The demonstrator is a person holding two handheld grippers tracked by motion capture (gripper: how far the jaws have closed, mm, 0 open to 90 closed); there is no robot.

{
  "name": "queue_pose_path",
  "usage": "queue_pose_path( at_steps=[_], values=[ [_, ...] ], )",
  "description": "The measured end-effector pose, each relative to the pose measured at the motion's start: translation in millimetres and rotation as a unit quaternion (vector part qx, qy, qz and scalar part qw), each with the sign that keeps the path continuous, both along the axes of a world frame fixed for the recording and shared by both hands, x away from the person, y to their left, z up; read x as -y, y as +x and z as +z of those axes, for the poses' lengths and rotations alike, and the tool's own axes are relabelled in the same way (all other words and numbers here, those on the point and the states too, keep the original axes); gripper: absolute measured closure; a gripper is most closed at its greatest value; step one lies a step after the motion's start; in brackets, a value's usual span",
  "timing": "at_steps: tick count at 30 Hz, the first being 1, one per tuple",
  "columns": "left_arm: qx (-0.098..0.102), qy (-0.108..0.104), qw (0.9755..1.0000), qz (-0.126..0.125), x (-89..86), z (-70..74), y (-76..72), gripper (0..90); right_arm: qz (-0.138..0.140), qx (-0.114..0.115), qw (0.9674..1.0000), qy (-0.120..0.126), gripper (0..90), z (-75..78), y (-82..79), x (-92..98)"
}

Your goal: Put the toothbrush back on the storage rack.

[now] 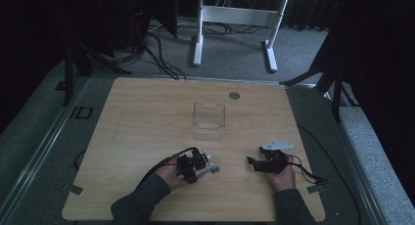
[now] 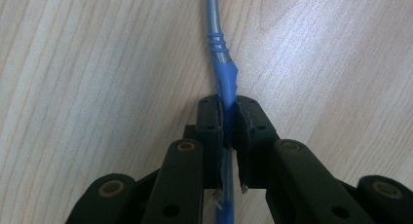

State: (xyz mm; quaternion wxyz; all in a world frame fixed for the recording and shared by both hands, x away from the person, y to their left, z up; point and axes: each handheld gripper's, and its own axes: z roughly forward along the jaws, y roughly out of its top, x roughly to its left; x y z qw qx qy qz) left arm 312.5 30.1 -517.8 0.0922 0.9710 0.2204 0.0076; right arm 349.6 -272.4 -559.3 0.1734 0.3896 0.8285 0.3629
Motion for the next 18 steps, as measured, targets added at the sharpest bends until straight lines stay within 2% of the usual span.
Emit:
queue_pose_path(
  at_steps=[11, 18],
  values=[
    [-0.001, 0.000, 1.0000, 0.000, 0.6, 0.2, 0.3, 81.6, 0.000, 0.000, 1.0000, 0.000, 28.5, 0.0, 0.0, 0.0],
    [0.007, 0.006, 1.0000, 0.000, 1.7, 0.3, -0.6, 82.0, 0.000, 0.000, 1.0000, 0.000, 28.5, 0.0, 0.0, 0.0]
  ],
)
